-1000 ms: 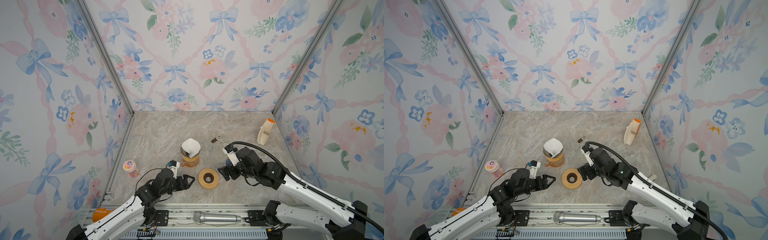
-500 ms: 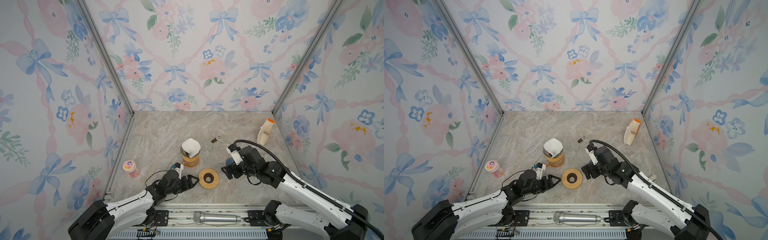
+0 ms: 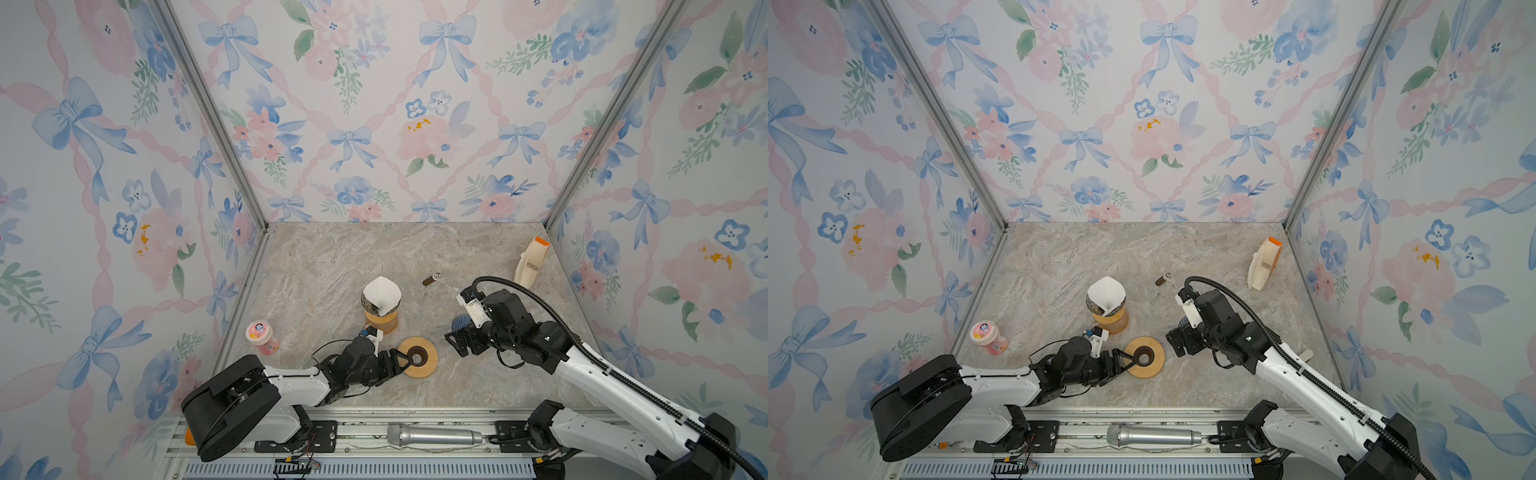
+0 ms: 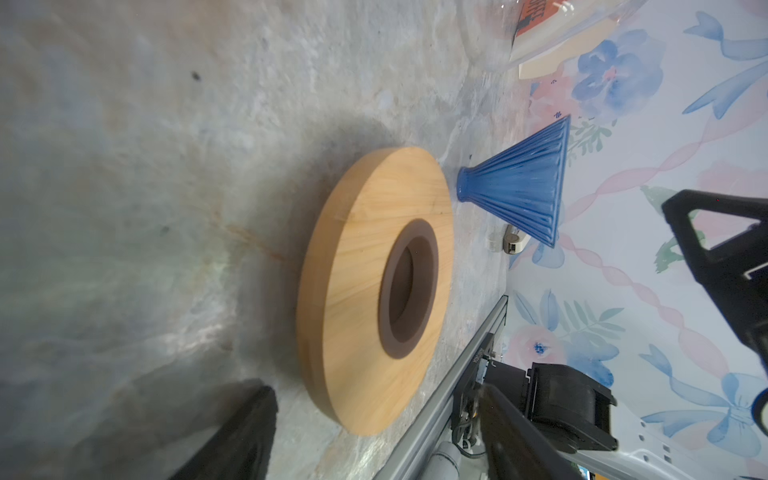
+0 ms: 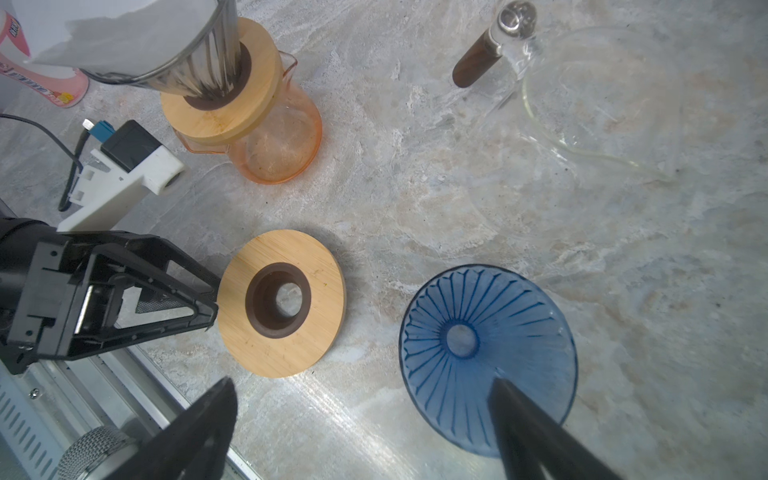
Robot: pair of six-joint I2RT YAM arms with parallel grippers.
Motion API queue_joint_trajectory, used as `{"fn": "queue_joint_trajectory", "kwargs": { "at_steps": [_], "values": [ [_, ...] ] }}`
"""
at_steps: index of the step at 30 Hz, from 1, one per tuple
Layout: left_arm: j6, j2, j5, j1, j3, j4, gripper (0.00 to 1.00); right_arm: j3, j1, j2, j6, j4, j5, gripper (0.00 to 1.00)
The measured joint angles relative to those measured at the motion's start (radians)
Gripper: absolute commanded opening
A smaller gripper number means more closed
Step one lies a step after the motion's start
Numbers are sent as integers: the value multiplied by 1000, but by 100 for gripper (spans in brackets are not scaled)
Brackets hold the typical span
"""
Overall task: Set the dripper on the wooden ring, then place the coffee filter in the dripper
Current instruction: 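Lower the left gripper to the bamboo ring's edge while the right gripper hovers nearby, then pinch the bamboo ring's edge with the left gripper and tilt it upright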
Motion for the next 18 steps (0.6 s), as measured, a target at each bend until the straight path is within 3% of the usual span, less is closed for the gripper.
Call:
{"fn": "queue_joint_trajectory", "kwargs": {
  "at_steps": [10,18],
  "values": [
    [-45,146,29,0,26,168,69,-5,-18,-11,-3,1,-14,96],
    [-66,212,43,0,39,231,59,-6,-21,-12,-3,7,-18,96]
  ]
}}
